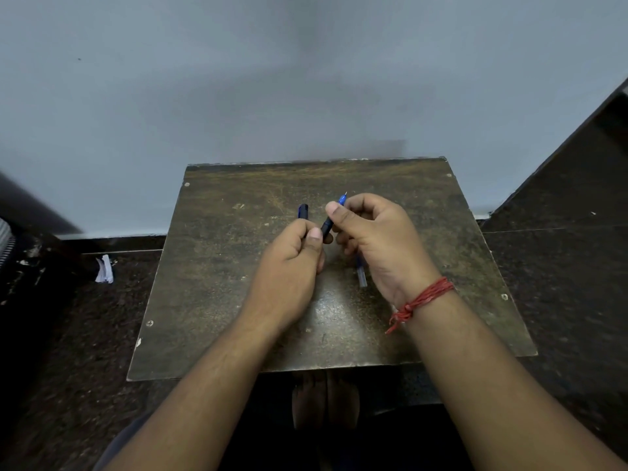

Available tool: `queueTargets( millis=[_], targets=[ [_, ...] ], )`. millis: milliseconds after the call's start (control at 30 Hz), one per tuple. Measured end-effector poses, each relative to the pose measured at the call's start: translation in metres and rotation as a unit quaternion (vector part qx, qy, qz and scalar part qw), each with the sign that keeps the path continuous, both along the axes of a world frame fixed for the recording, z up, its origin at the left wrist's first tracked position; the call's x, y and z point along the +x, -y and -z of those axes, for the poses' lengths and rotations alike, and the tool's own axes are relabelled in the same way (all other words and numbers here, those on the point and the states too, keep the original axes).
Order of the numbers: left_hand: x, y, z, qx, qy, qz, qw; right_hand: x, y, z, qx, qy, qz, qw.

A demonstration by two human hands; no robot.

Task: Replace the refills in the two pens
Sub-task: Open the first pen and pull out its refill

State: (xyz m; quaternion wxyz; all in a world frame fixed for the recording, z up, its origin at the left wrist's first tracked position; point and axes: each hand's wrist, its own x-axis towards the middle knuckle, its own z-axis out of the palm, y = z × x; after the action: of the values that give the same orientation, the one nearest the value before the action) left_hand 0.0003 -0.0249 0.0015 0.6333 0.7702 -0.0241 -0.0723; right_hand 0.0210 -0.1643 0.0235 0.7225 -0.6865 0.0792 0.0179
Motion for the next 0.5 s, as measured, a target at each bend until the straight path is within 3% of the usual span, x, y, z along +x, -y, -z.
queueTargets(
  millis=[100, 267, 500],
  targets=[
    [-0.002, 0.001, -0.002, -0.019, -0.007, 0.01, 1.0, 0.002, -0.002, 0.002, 0.038, 0.009, 0.009, 0.999],
    [-0.002, 0.002, -0.011, -0.149, -0.081, 0.027, 0.985, 0.006, 0.0, 0.007, 0.06, 0.017, 0.01, 0.998],
    [-0.004, 0.002, -0.019, -0.2, -0.102, 0.049, 0.973, 0.009, 0.001, 0.009, 0.1, 0.05, -0.015, 0.994]
  ],
)
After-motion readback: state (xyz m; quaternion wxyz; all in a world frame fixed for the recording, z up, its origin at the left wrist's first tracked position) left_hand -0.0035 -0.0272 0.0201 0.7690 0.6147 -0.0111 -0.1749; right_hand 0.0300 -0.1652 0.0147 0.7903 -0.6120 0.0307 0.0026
